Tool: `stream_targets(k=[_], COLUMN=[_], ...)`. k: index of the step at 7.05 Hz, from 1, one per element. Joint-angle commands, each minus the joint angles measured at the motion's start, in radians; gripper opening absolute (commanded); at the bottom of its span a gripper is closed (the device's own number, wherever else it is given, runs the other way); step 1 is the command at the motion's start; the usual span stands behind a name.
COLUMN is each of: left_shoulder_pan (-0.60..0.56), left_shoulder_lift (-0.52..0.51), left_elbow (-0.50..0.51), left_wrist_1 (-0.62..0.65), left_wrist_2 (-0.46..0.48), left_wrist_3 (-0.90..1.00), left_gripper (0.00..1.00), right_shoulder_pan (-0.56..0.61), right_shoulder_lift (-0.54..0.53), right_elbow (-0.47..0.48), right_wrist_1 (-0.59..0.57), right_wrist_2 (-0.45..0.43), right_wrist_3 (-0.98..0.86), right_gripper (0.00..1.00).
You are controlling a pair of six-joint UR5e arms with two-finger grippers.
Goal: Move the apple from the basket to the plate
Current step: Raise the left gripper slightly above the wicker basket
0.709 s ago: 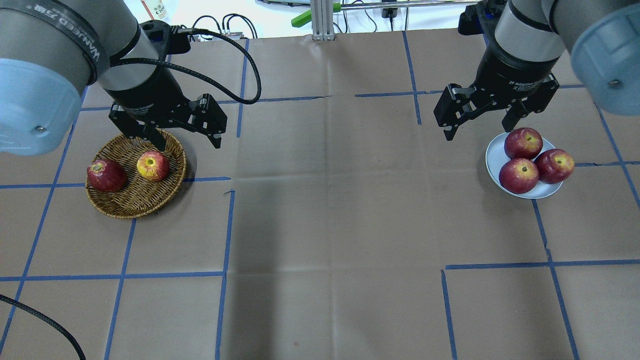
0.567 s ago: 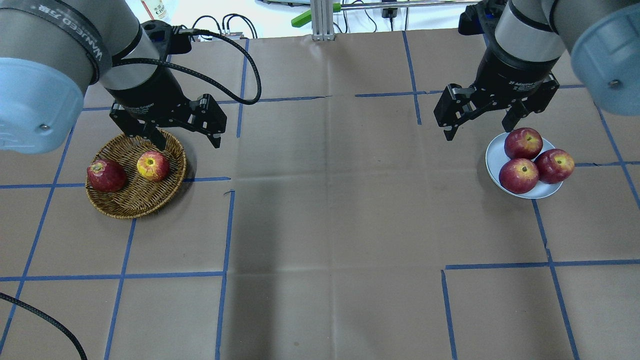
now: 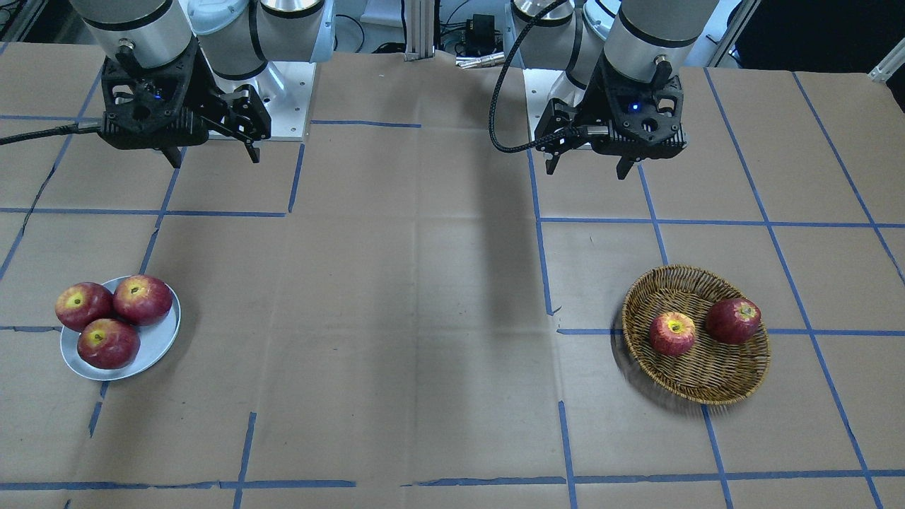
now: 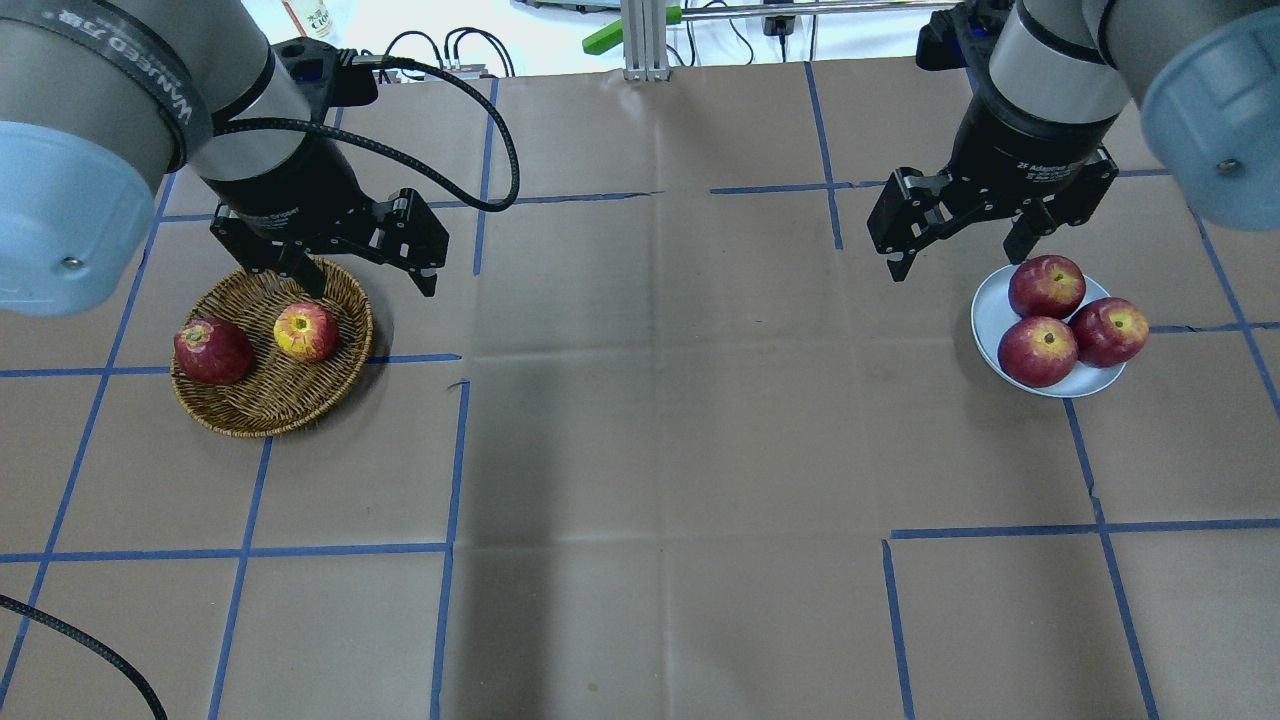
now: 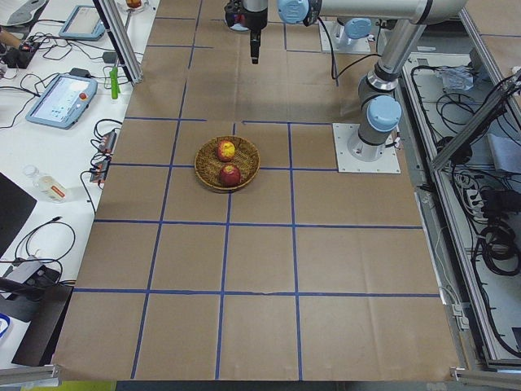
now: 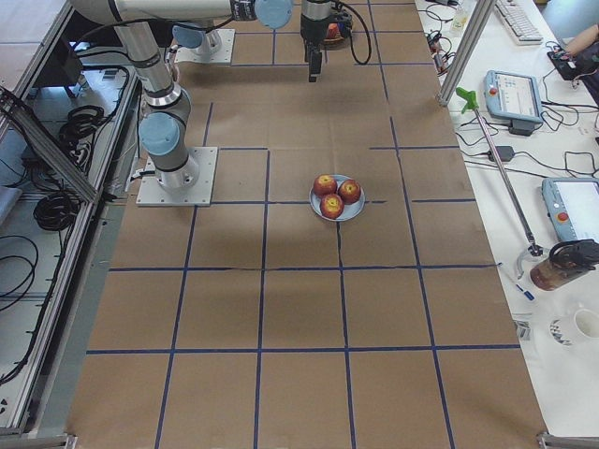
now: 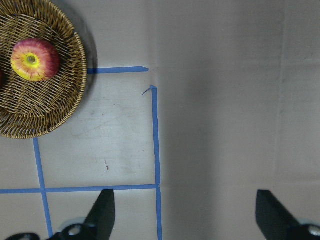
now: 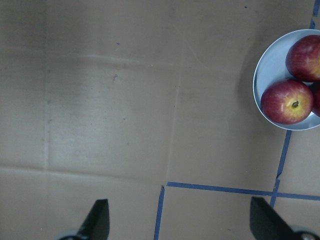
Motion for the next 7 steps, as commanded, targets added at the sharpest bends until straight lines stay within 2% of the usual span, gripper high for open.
stream_targets(k=[1, 3, 4, 5, 6, 7], left_shoulder_pan=[0.016, 0.062, 0.15, 0.25, 0.313, 0.352], left_shoulder_lift=[-0.014, -0.054, -0.083, -0.126, -0.182, -0.238], left_elbow=[-0.004, -0.004, -0.013, -0.032, -0.053, -0.062], left_wrist_1=[0.002, 0.016, 0.028, 0.116, 0.219, 0.265], left_wrist_2=[-0.002, -0.002, -0.005, -0.007, -0.004, 0.001], left_wrist_3=[0.136, 0.186, 0.328, 0.434, 0.534, 0.585], left_gripper=[0.99, 0.99, 0.99, 0.99, 0.99, 0.99], right_shoulder_pan=[-0.001, -0.001, -0.001, -0.001, -0.001, -0.001], right_shoulder_lift=[0.0, 0.0, 0.0, 0.0, 0.0, 0.0], right_elbow=[0.0, 0.0, 0.0, 0.0, 0.0, 0.0], right_wrist_1=[0.0, 0.0, 0.0, 0.0, 0.0, 0.0], right_wrist_2=[0.0, 0.0, 0.0, 0.0, 0.0, 0.0], right_wrist_3=[0.0, 0.0, 0.0, 0.0, 0.0, 0.0], right_gripper=[1.0, 1.0, 1.0, 1.0, 1.0, 1.0])
